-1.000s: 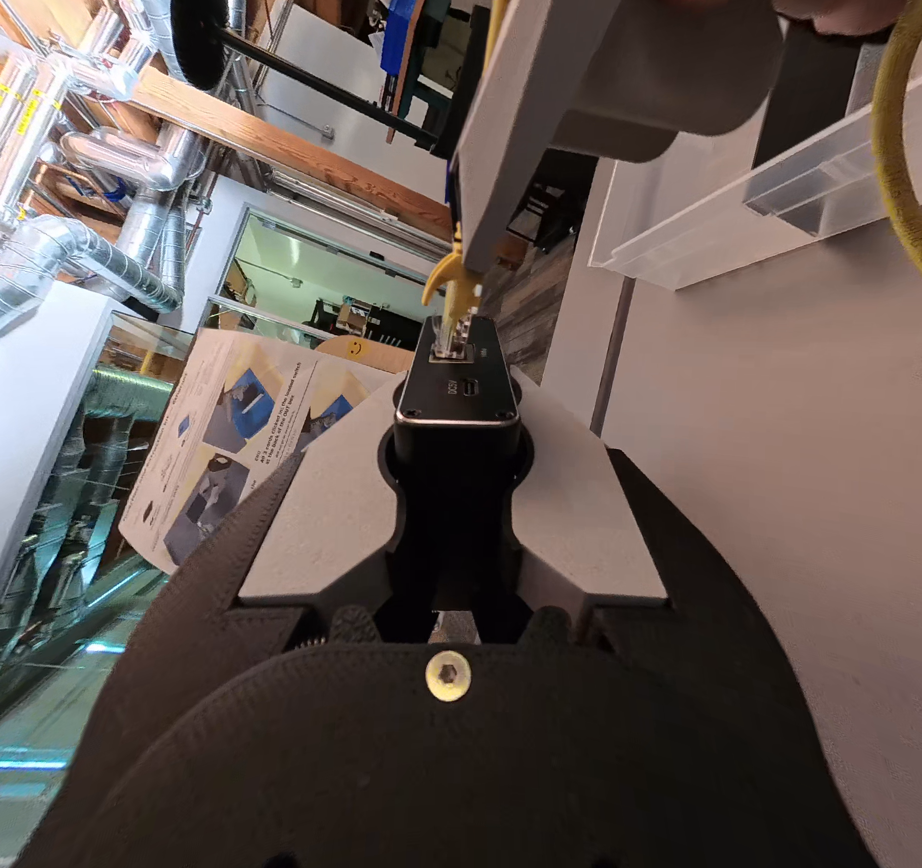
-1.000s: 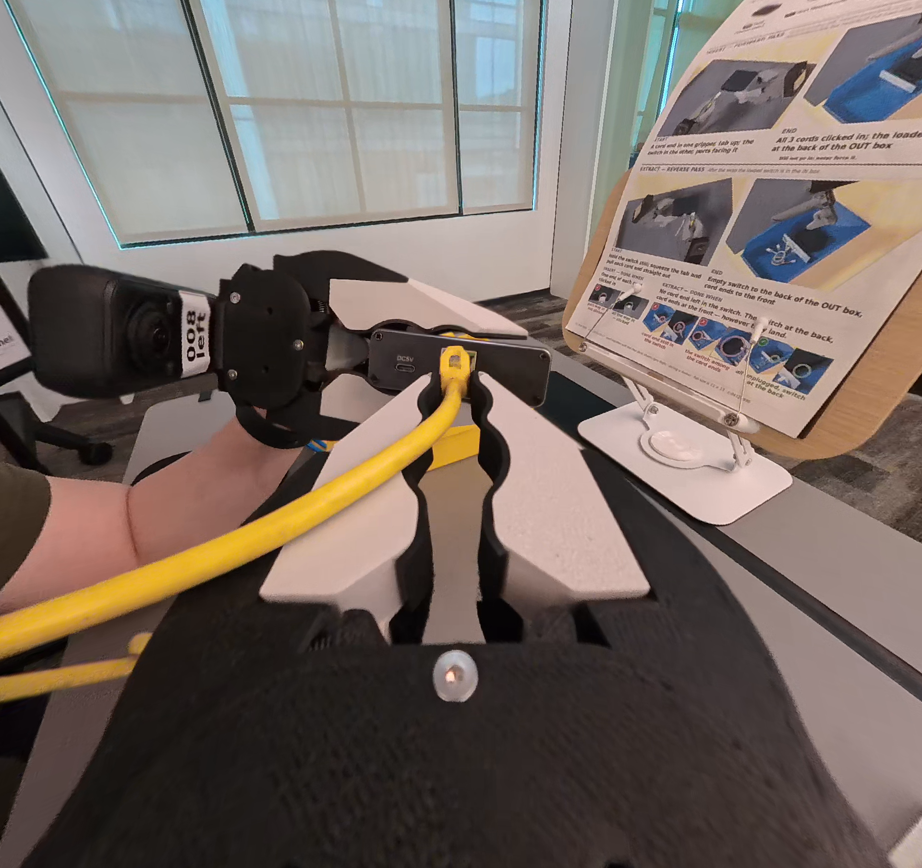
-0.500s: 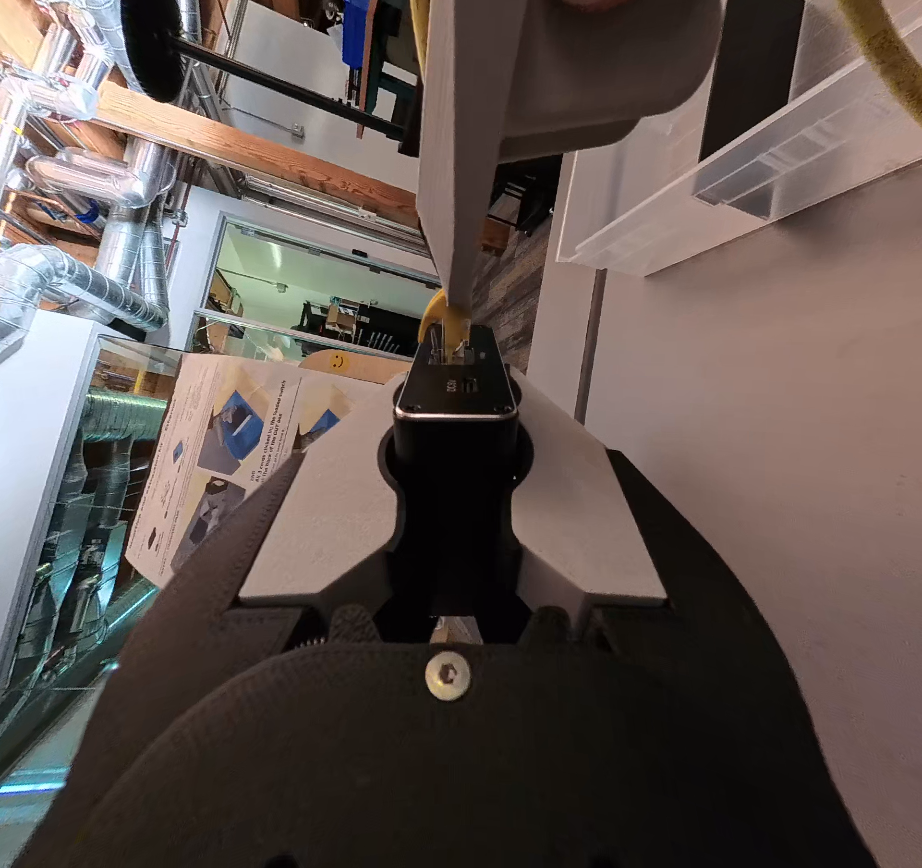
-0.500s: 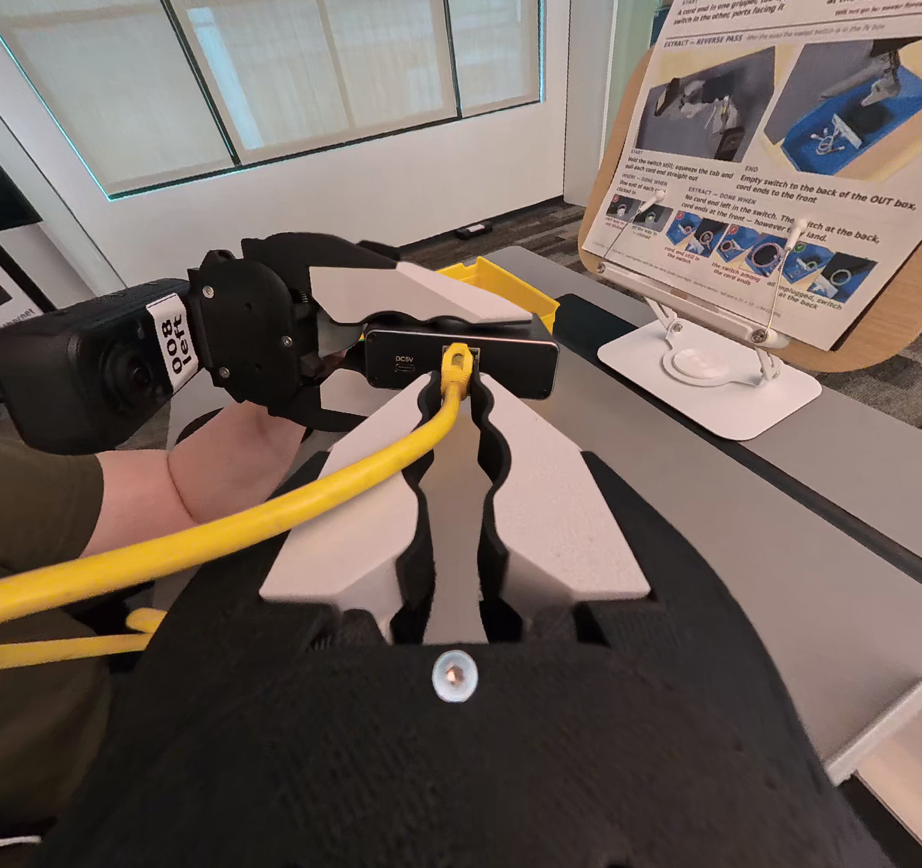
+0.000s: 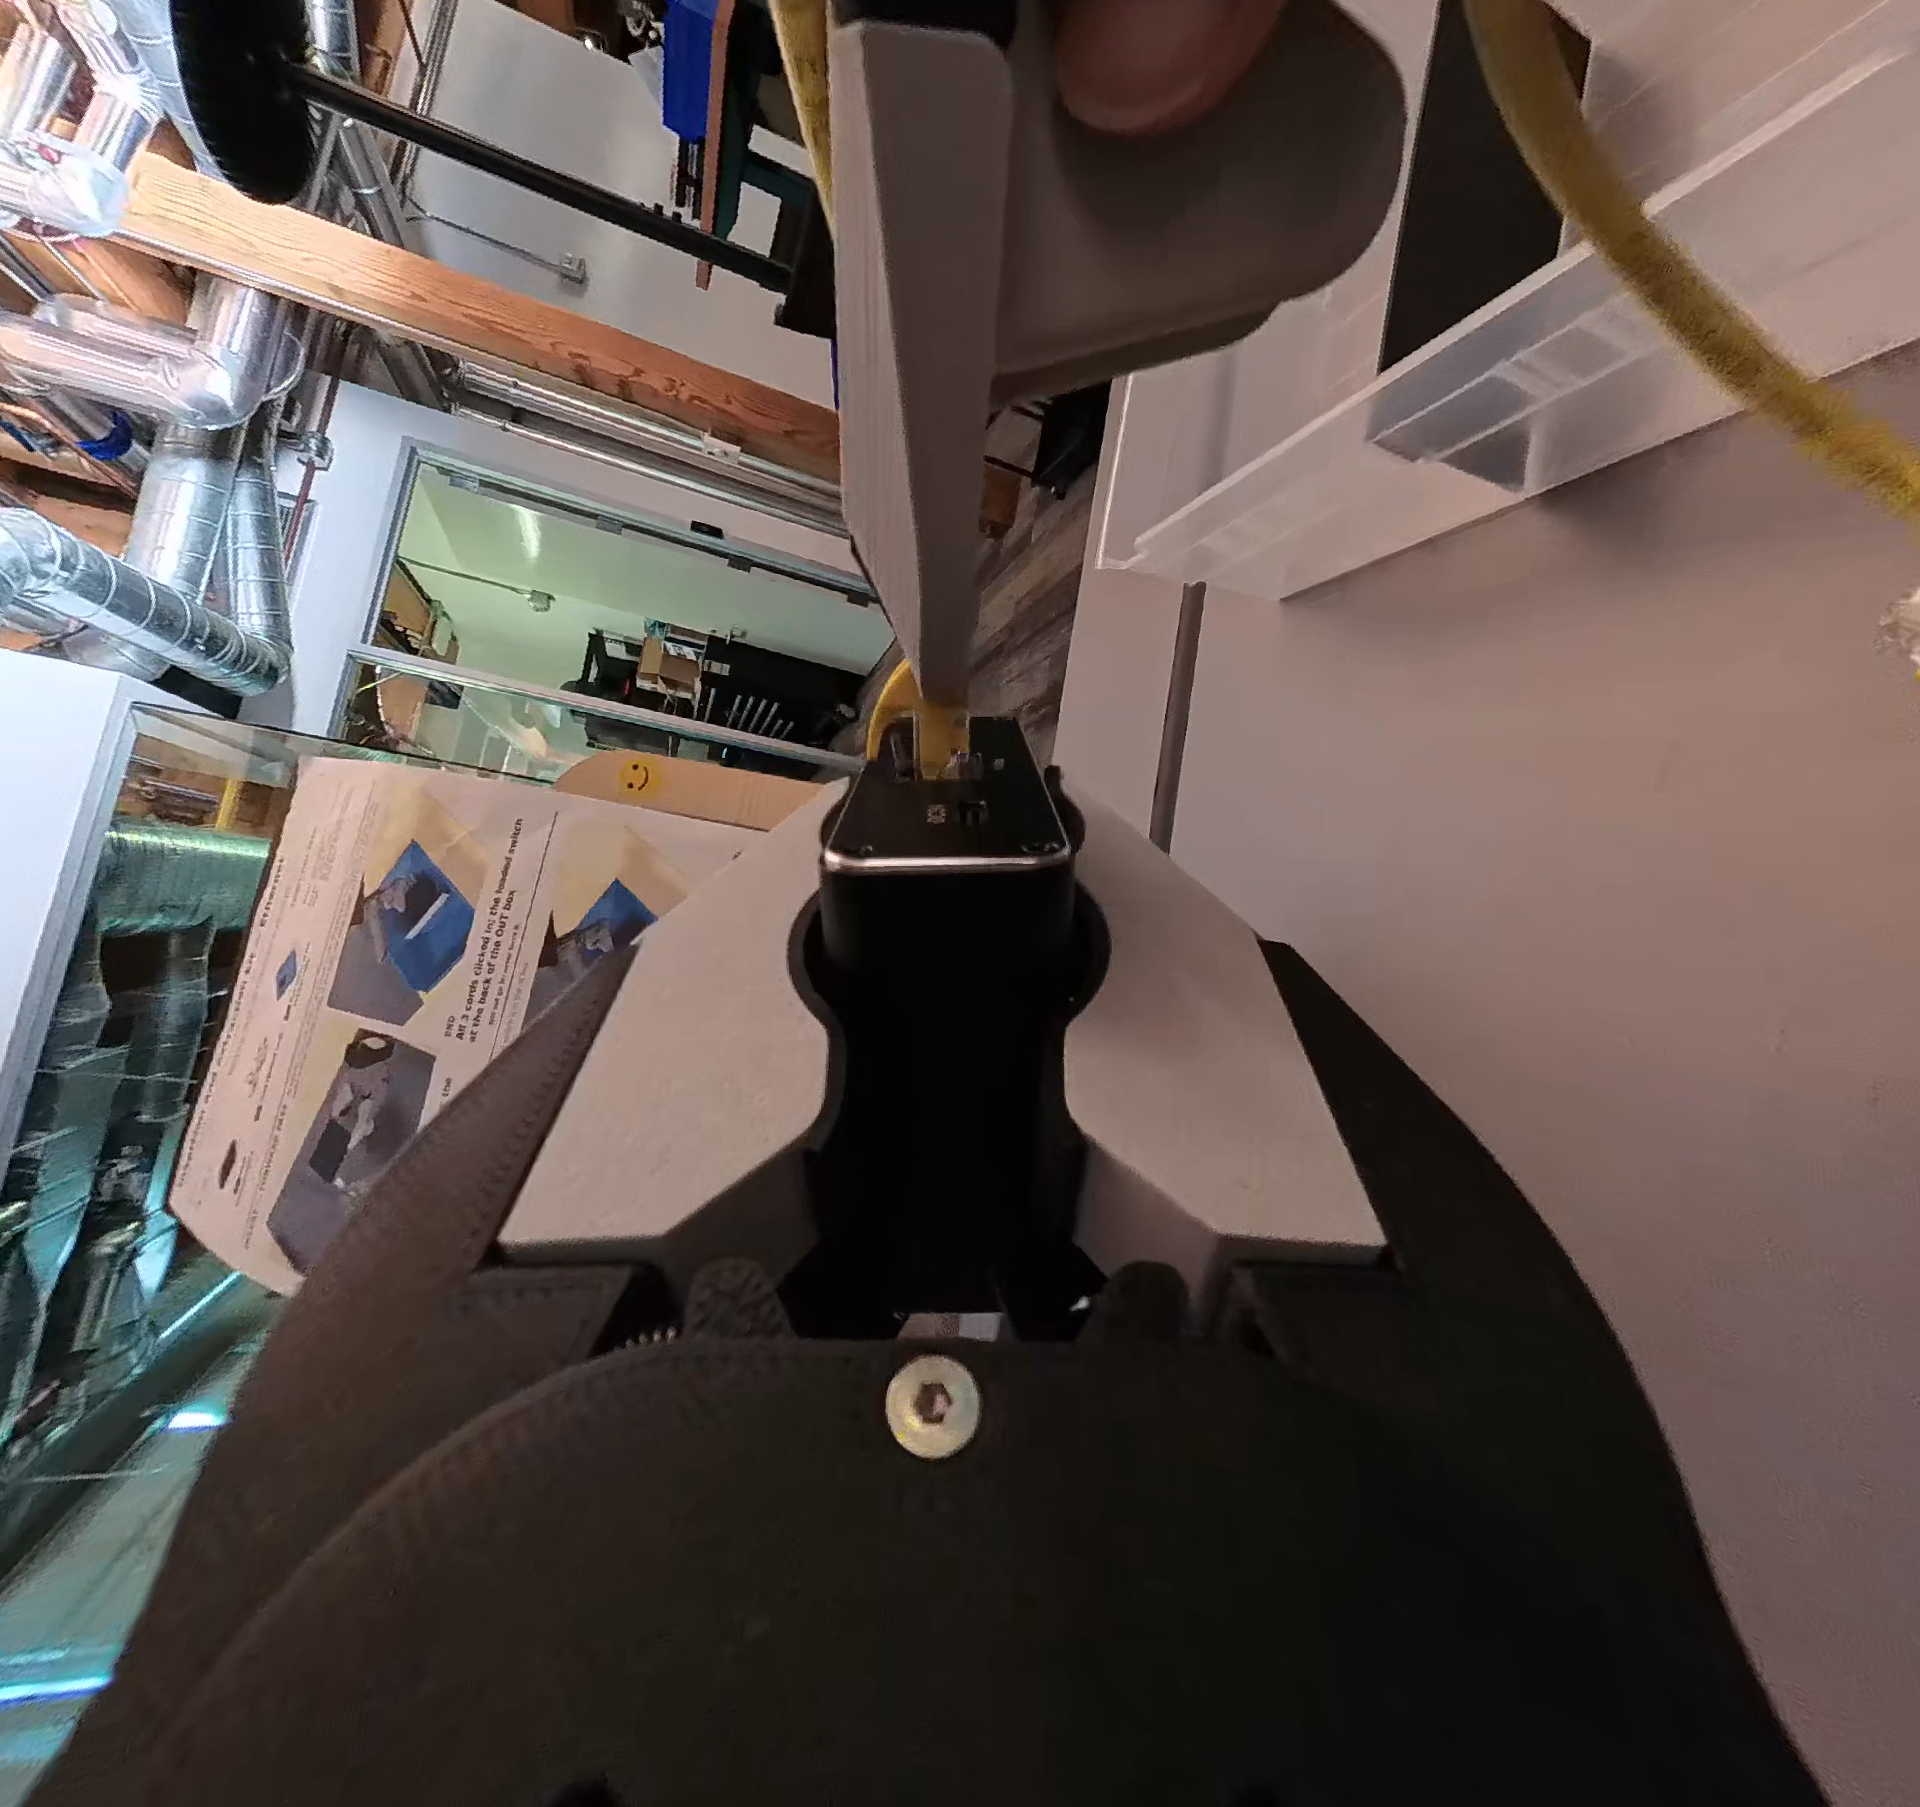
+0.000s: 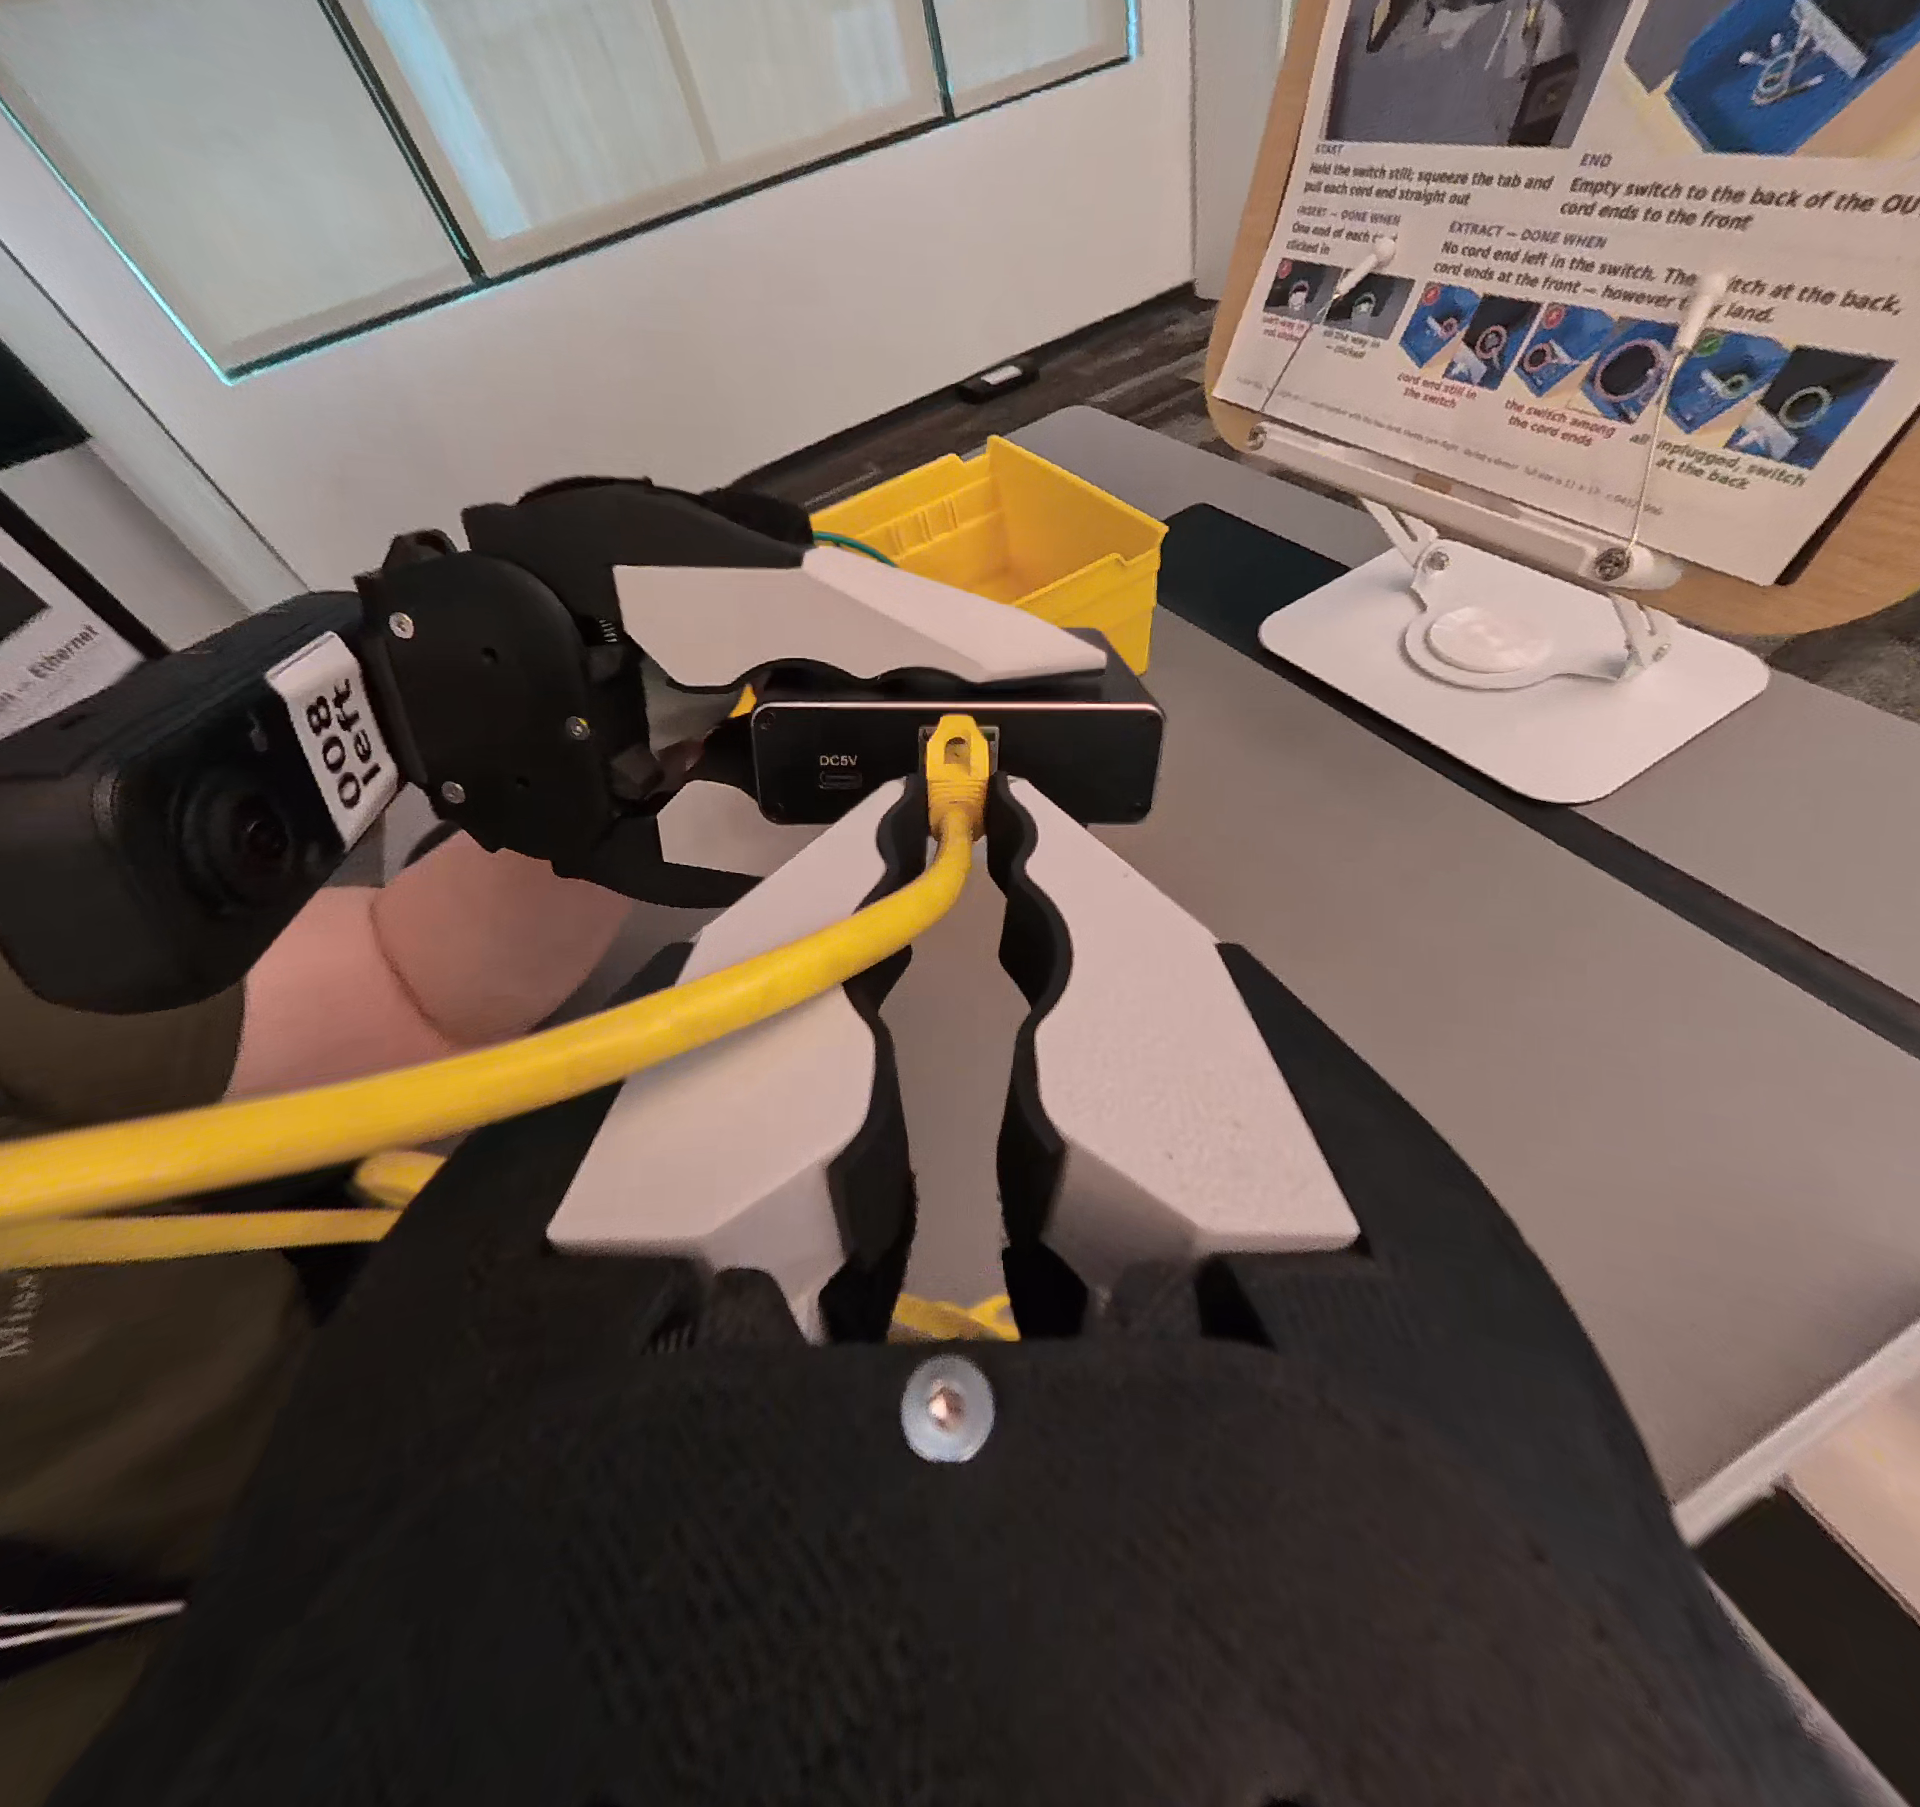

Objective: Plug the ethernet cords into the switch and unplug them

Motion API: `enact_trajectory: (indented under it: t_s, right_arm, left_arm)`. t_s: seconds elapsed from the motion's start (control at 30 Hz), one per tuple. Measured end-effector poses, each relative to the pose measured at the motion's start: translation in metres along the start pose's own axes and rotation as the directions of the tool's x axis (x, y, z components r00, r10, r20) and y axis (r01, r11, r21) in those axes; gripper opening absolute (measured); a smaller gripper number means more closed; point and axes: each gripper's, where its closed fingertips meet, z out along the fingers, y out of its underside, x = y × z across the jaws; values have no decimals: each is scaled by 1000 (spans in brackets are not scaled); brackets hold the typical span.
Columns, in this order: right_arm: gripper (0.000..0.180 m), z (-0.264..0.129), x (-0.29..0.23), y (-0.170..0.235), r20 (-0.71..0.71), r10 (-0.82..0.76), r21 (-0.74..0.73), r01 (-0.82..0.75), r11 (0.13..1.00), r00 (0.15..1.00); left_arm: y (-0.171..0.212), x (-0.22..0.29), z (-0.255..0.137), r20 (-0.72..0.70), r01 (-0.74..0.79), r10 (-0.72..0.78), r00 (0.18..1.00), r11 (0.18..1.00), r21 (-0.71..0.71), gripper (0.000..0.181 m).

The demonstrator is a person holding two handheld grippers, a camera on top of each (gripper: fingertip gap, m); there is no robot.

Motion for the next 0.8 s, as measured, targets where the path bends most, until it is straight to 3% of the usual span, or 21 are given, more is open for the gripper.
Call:
enact_trajectory:
  t_s: [0.03, 0.17, 0.33, 0.4, 0.47, 0.53, 0.63, 0.8]
  right_arm:
    - [10, -1, 0, 0, 20, 16, 6, -17, 1000, 1000]
    - [10, -3, -2, -3, 72, 41, 28, -43, 999, 997]
    - [11, 2, 15, 4, 77, 15, 13, -16, 1000, 997]
    - [23, -9, 37, 17, 11, 23, -68, -22, 997, 1000]
    - [23, -26, 60, 31, -66, 13, -134, -22, 991, 998]
    - [23, -39, 81, 34, -138, 38, -125, -56, 991, 990]
    - [23, -46, 91, 31, -138, 102, -70, -112, 991, 985]
    - [23, -53, 109, 41, -217, 86, -110, -112, 988, 972]
  left_arm:
    - [-2, 0, 0, -3, 12, -12, 1000, 1000, 11, 31]
    - [-7, 0, -1, -9, 41, -41, 999, 998, 39, 31]
    - [11, 5, 12, -105, 124, -126, 986, 992, -22, 33]
    - [30, 19, 20, -180, 147, -164, 970, 984, -105, 33]
    - [54, 37, 30, -229, 124, -161, 960, 978, -168, 33]
    - [74, 60, 43, -277, 110, -166, 946, 972, -207, 33]
    - [99, 90, 61, -322, 67, -156, 934, 960, -271, 33]
    - [125, 138, 82, -381, 12, -149, 912, 941, -338, 33]
